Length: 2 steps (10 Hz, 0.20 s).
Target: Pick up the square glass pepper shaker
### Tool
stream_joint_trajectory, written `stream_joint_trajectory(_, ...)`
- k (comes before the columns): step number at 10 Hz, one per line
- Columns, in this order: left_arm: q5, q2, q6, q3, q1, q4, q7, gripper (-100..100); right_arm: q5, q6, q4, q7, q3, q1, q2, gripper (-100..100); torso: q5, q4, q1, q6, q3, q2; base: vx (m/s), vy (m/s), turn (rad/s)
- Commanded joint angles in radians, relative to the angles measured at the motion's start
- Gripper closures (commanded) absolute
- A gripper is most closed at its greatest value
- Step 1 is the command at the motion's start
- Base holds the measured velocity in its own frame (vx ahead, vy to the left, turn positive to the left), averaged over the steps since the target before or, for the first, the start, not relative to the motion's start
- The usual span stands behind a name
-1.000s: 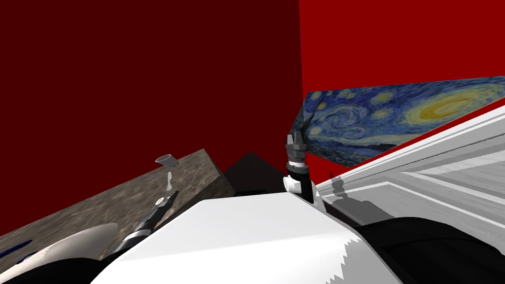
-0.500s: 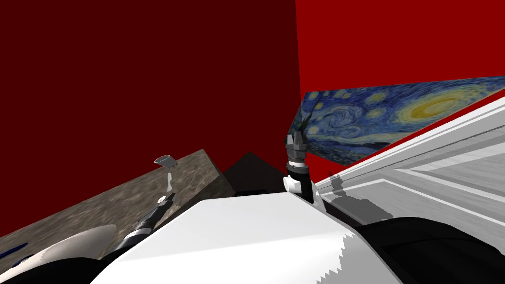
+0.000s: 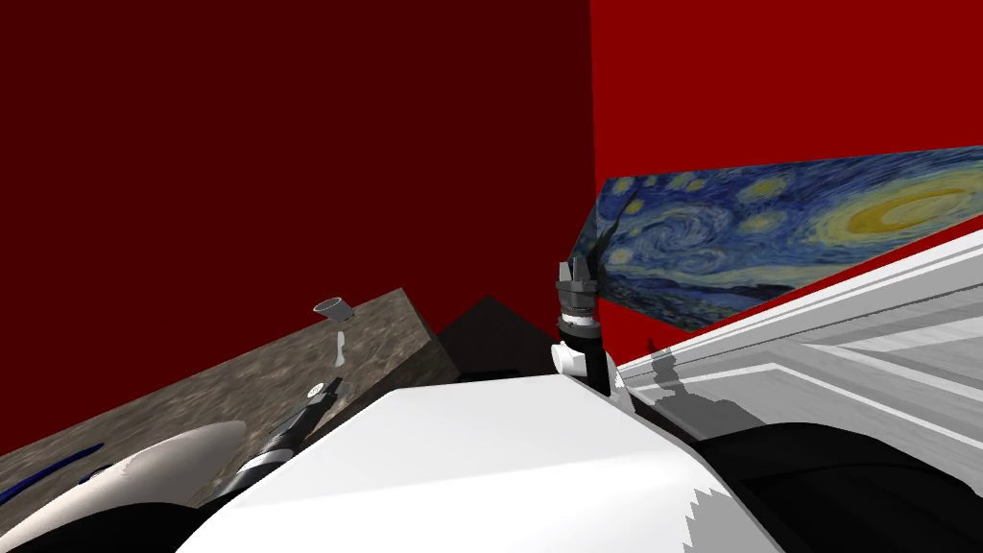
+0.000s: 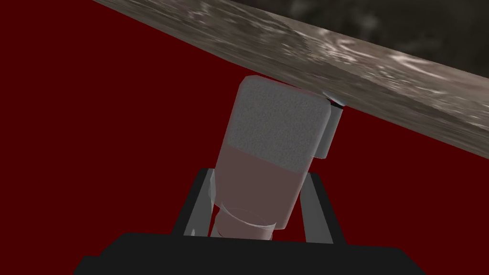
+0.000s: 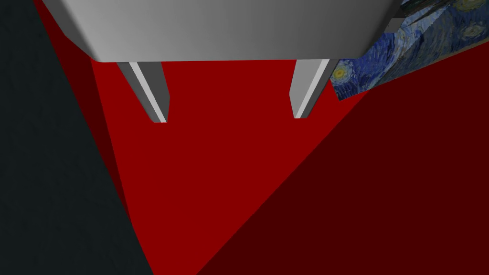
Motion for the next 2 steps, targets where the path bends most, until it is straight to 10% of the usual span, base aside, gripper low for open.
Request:
stream_joint_trajectory(1, 0.000, 0.000, 0.000, 0.000, 0.000, 0.000, 0.000, 100, 0.000, 0.000, 0.000, 0.000, 0.000, 0.000, 0.000, 0, 0.000, 0.000, 0.000, 0.000, 0.000, 0.000, 0.017, 0.000, 0.032)
stream_joint_trajectory(2, 0.000, 0.000, -0.002, -0.001, 0.002, -0.001, 0.000, 0, 0.000, 0.000, 0.000, 0.000, 0.000, 0.000, 0.000, 0, 0.000, 0.000, 0.000, 0.001, 0.000, 0.000, 0.000, 0.000, 0.000)
